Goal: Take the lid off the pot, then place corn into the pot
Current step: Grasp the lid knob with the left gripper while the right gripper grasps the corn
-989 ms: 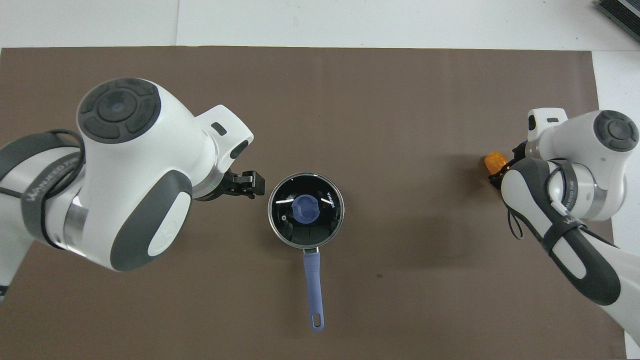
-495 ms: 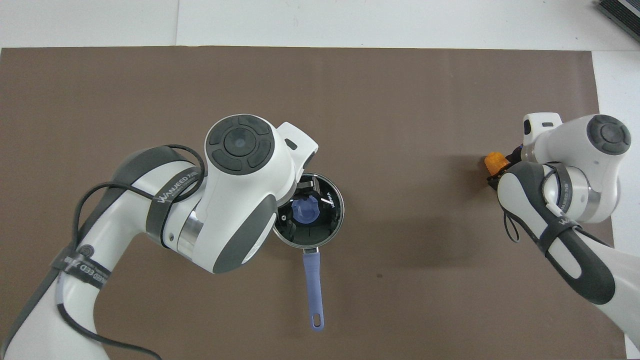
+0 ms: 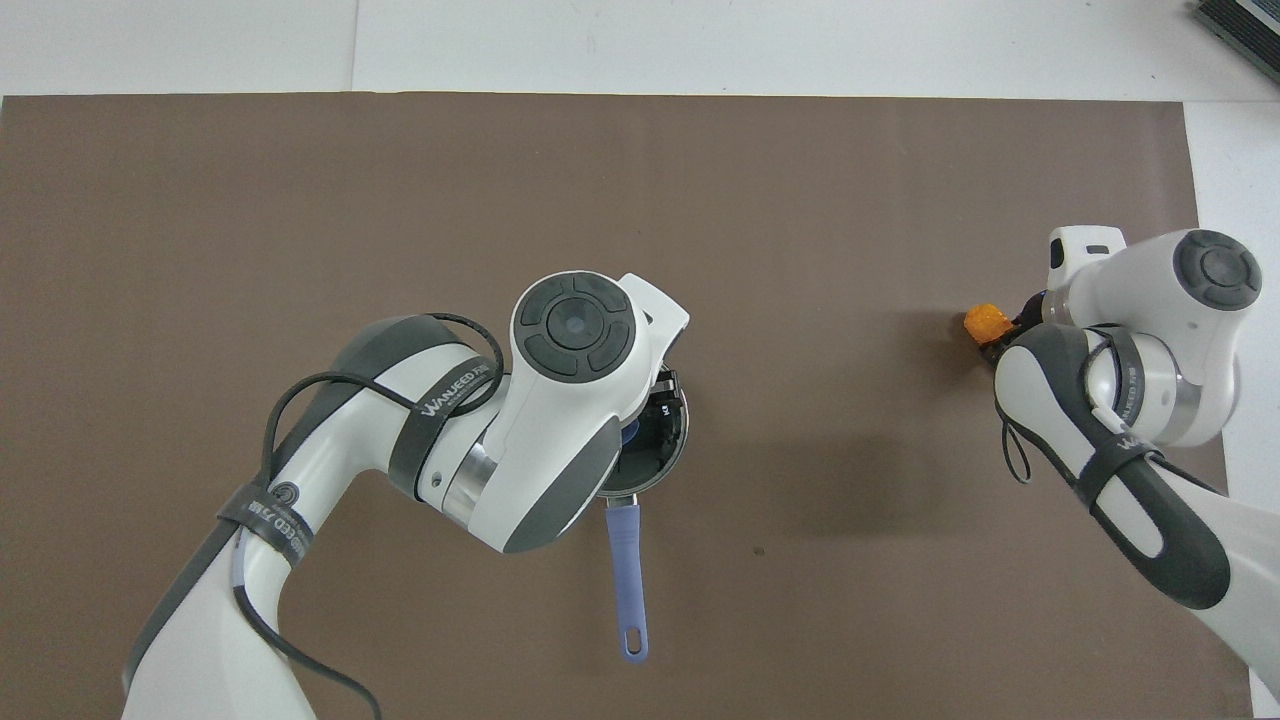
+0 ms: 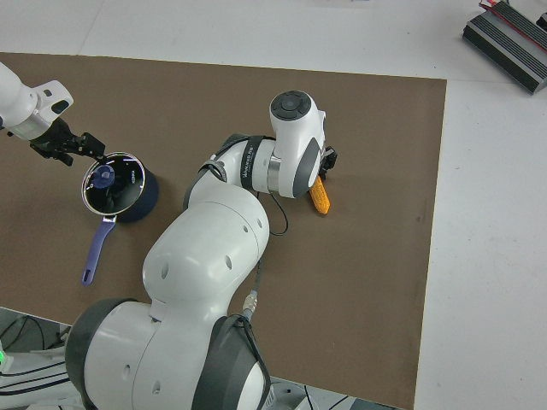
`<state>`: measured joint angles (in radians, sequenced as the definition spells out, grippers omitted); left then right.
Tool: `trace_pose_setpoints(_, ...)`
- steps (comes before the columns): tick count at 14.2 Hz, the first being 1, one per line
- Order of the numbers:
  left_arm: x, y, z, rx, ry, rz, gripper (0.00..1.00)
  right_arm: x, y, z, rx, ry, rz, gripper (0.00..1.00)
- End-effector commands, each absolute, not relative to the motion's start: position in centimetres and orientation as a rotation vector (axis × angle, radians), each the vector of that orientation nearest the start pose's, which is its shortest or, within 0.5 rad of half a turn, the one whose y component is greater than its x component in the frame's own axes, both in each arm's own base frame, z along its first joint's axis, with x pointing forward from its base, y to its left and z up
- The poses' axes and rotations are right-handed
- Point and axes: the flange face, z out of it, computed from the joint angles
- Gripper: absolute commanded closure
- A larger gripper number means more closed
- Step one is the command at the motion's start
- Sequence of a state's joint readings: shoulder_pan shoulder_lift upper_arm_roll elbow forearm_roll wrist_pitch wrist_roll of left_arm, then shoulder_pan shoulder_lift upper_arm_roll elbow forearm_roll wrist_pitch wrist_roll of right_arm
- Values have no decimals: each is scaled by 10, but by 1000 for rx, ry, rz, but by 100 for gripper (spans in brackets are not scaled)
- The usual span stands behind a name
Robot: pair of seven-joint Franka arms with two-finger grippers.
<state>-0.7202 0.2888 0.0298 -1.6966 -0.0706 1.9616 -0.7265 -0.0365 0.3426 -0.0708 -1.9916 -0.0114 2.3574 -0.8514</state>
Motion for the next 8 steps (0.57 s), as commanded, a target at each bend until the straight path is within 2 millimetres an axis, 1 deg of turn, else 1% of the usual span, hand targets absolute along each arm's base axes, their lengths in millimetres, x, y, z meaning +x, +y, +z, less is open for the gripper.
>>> trace_pose_setpoints(1,484,-417,412,-3167,-106,70,0,602,-64,293,-2960,-1146,-16,100)
trace_pose_setpoints(2,485,-417,408,-3163,-109,77,0,602,-64,293,-2959,-1144,-17,100)
trace_pose_setpoints(8,479,-413,399,-3158,-123,91,0,603,-64,293,-2963,-1137,-19,100)
